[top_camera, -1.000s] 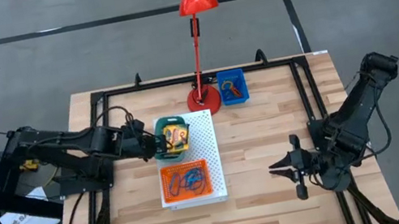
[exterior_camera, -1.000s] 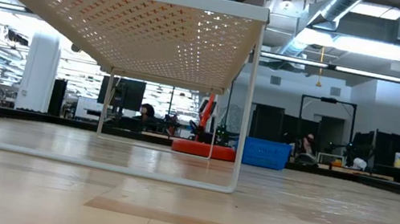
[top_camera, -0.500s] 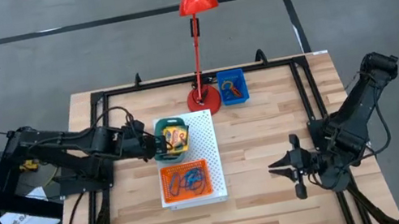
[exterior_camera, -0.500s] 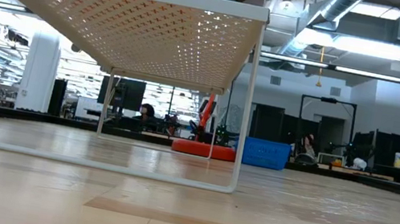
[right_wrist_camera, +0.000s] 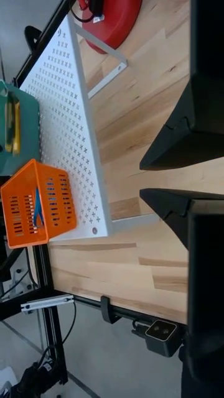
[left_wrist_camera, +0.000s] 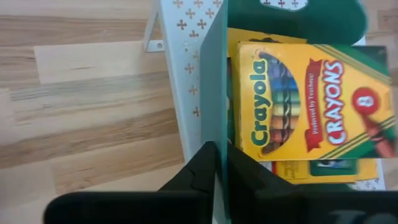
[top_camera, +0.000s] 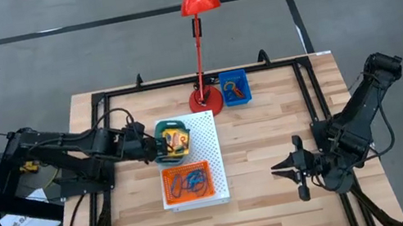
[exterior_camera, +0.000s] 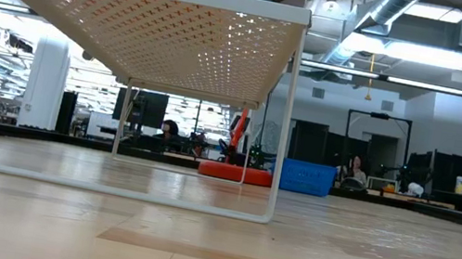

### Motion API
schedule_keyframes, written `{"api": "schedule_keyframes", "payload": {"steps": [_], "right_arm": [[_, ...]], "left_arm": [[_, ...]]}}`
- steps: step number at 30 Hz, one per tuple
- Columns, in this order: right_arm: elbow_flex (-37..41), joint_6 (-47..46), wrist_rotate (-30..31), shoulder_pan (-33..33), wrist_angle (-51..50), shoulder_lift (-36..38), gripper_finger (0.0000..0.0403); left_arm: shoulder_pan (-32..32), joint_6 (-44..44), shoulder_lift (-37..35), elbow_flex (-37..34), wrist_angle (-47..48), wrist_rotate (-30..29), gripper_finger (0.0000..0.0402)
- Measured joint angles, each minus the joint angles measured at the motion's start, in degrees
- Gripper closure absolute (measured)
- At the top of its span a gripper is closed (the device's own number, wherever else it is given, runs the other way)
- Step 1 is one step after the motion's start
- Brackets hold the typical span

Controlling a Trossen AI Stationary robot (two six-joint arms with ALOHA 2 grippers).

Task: Pick & Place Office Desk Supplies
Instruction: Put the green bin on the shelf containing crayon boxes

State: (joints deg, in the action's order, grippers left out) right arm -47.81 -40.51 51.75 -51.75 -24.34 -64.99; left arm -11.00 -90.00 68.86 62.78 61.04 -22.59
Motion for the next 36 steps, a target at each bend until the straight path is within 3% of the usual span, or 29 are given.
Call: {"api": "schedule_keyframes", "payload": {"steps": [18, 36], "right_arm": [[0.00, -0.02, -0.09, 0.00, 0.00, 0.00, 0.0346], [0.00, -0.04, -0.24, 0.00, 0.74, 0.00, 0.0346]], "left_arm": [[-0.29, 1.22, 0.00, 0.00, -3.86, -1.25, 0.0265], [-2.58, 1.27, -0.76, 0.02, -5.19, -0.97, 0.0252]]}}
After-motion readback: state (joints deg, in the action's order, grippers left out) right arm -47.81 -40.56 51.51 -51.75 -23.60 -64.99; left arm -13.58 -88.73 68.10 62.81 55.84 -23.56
